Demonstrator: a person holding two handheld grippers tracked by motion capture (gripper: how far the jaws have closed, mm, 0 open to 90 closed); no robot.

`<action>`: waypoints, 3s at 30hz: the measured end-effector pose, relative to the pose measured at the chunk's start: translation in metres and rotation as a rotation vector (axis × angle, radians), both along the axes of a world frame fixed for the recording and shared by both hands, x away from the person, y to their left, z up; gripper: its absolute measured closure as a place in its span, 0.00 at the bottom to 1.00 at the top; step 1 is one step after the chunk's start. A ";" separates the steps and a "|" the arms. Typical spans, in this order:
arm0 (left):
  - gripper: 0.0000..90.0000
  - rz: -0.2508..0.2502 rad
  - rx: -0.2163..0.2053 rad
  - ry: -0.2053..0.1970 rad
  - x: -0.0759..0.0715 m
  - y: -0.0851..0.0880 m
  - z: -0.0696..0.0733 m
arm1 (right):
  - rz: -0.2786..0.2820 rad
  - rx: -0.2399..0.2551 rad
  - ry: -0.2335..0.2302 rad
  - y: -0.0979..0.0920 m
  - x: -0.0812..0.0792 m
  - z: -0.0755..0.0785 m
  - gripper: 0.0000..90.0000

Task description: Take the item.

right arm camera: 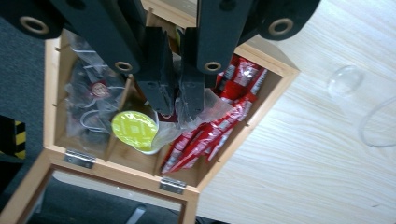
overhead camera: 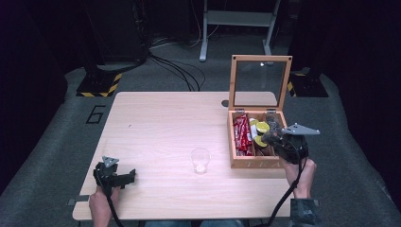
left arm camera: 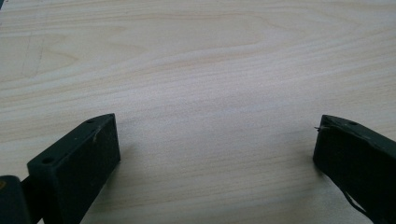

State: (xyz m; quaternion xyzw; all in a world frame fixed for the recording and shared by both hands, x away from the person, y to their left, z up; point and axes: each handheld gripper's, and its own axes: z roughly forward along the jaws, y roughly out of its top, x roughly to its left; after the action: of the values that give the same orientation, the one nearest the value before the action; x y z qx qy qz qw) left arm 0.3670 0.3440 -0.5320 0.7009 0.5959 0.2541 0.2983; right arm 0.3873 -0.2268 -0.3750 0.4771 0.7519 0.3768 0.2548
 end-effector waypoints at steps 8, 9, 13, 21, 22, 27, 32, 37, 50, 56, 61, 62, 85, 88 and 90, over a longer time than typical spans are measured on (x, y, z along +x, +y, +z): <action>0.00 0.000 0.000 0.000 0.000 0.000 0.000 | 0.041 -0.021 -0.012 0.019 -0.001 0.004 0.94; 0.00 0.000 0.000 0.000 0.000 0.000 0.000 | 0.049 -0.023 -0.017 0.022 -0.001 0.005 0.94; 0.00 -0.001 0.000 0.001 0.000 0.000 0.000 | 0.072 -0.029 -0.024 0.032 -0.001 0.006 0.94; 0.00 0.000 0.000 0.000 0.000 0.000 0.000 | 0.108 -0.026 -0.032 0.048 0.000 0.009 0.94; 0.00 0.000 0.000 0.000 0.000 0.000 0.000 | 0.114 -0.021 -0.032 0.049 0.000 0.009 0.94; 0.00 0.000 0.000 0.000 0.000 0.000 0.000 | 0.141 -0.018 -0.039 0.059 0.002 0.009 0.94; 0.00 0.000 0.000 0.000 0.000 0.000 0.000 | 0.169 -0.007 -0.040 0.070 0.002 0.009 0.94; 0.00 0.000 0.000 0.000 0.000 0.000 0.000 | 0.199 0.002 -0.034 0.084 0.003 0.009 0.94; 0.00 0.000 0.001 0.000 0.000 0.000 0.000 | 0.269 -0.007 -0.033 0.111 0.005 0.009 0.94; 0.00 -0.001 0.002 0.001 0.000 0.000 0.000 | 0.310 -0.026 -0.026 0.125 0.004 0.007 0.94; 0.00 -0.001 0.001 0.000 0.000 0.000 0.000 | 0.341 -0.031 -0.019 0.136 0.005 0.005 0.94; 0.00 0.000 0.000 0.000 0.000 0.000 0.000 | 0.347 -0.029 -0.016 0.139 0.005 0.004 0.94; 0.00 -0.008 0.008 0.008 0.000 0.001 0.001 | 0.457 -0.089 0.094 0.182 0.012 -0.020 0.94; 0.00 -0.008 0.007 0.007 0.000 0.001 0.001 | 0.472 -0.095 0.118 0.185 0.014 -0.023 0.94; 0.00 -0.008 0.008 0.008 0.000 0.001 0.001 | 0.472 -0.097 0.127 0.187 0.015 -0.026 0.94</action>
State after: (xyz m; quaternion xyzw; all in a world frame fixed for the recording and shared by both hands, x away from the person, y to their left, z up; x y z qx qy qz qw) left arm 0.3668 0.3447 -0.5315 0.7054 0.5933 0.2525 0.2944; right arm 0.4024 -0.0400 -0.4007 0.2981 0.8743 0.3587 0.1345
